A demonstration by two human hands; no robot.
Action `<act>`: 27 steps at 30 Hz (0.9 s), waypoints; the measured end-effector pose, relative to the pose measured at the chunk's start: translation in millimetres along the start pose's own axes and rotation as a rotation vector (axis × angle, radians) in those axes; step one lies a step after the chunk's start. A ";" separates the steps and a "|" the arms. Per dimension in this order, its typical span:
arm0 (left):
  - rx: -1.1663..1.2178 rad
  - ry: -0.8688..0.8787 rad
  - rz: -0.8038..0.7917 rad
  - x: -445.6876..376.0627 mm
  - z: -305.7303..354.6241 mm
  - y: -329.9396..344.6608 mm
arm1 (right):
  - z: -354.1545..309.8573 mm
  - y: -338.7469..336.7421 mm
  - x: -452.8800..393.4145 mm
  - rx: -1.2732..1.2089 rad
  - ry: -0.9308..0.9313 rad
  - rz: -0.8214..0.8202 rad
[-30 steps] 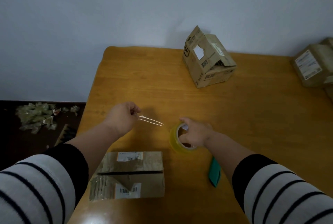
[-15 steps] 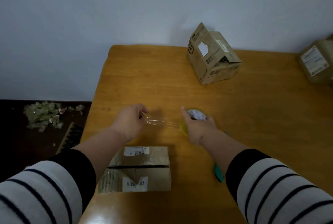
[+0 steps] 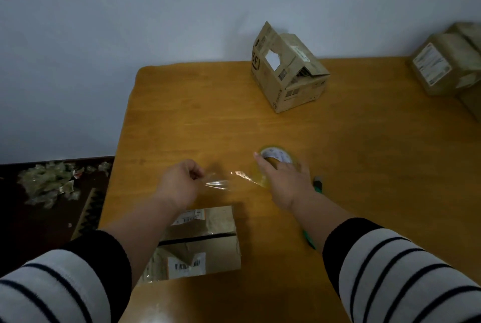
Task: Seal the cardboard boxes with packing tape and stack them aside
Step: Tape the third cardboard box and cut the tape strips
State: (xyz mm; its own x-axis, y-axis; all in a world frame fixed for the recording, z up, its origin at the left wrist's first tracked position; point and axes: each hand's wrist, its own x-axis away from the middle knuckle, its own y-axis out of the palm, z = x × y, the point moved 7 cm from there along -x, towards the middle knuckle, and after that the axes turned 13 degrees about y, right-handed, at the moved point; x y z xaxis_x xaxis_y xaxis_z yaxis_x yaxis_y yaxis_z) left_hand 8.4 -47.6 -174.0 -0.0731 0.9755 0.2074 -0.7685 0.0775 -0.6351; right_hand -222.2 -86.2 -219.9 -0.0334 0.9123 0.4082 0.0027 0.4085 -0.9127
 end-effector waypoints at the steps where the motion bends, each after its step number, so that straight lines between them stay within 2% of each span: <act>1: 0.031 -0.022 -0.004 0.1 -2.1 2.0 | 2.2 0.6 4.7 -0.037 -0.023 0.008; 4: 0.099 -0.063 0.001 0.2 -4.5 5.0 | 12.4 -11.6 20.4 -0.172 -0.033 0.216; 6: 0.126 -0.065 0.018 -0.3 -2.4 6.0 | 27.5 -18.4 29.0 -0.226 0.077 0.359; 8: 0.112 -0.058 0.029 -1.5 0.8 6.0 | 47.4 -15.4 35.5 -0.279 0.270 0.400; 12: 0.062 -0.053 0.020 -1.5 4.6 6.8 | 84.2 13.7 48.9 -0.380 0.622 0.173; 15: 0.055 -0.049 0.014 -0.1 1.6 8.5 | 96.0 40.6 56.3 -0.346 0.708 -0.036; 18: 0.029 -0.058 -0.004 2.6 -5.5 9.8 | 95.6 53.5 60.7 -0.455 0.738 -0.155; 23: 0.037 -0.085 0.003 5.5 -16.8 11.3 | 91.2 42.3 62.1 -0.510 0.690 -0.130; 25: 0.053 -0.082 0.008 4.5 -19.0 11.9 | 87.7 32.4 64.4 -0.628 0.680 -0.052; 27: 0.071 -0.080 0.014 2.6 -19.8 12.8 | 82.3 16.9 69.2 -0.706 0.623 0.096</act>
State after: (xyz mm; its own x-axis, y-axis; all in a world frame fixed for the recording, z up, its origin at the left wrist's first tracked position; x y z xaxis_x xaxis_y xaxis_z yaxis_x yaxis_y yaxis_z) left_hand 11.1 -40.0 -196.3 -0.1326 0.9566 0.2596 -0.8097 0.0465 -0.5850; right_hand -306.7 -18.6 -208.4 0.5373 0.7112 0.4534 0.5890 0.0685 -0.8053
